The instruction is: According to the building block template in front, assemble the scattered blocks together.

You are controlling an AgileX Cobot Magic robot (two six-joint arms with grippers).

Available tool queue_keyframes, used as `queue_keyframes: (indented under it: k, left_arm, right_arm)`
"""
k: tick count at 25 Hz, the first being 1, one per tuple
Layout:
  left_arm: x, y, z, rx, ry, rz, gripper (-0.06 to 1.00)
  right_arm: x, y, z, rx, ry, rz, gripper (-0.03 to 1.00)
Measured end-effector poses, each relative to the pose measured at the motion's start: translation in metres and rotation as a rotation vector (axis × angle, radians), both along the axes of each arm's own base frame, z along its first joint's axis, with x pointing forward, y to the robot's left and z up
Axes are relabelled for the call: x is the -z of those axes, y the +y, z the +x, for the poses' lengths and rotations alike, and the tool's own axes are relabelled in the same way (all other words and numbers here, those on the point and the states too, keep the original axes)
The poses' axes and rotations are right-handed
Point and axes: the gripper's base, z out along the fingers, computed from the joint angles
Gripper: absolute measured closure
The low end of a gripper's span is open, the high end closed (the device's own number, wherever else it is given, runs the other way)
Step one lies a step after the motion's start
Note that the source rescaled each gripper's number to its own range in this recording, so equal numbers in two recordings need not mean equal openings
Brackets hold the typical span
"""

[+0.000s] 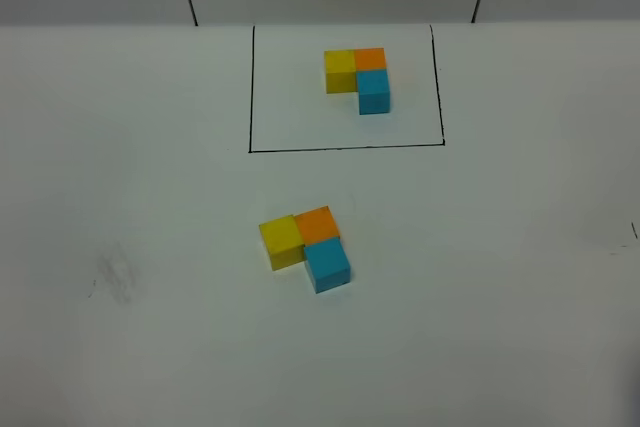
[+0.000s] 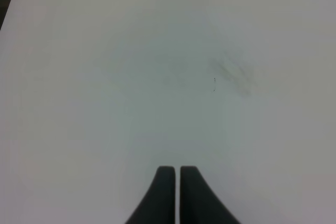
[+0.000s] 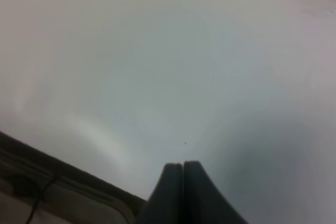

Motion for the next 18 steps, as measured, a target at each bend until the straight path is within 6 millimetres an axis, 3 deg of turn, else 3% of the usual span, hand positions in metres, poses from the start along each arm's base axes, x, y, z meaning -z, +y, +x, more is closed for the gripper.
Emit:
queue_keyframes:
  k: [6,18]
  left_arm:
    - [0.0,0.0,0.0,0.0,0.0,0.0,0.94]
    - [0.0,0.0,0.0,0.0,0.0,0.0,0.94]
  right_arm:
    - [-0.002,-0.014,-0.001,0.186,-0.032,0.014,0.97]
    - [-0.017,-0.031,-0.052,0.371,-0.375,0.095,0.97]
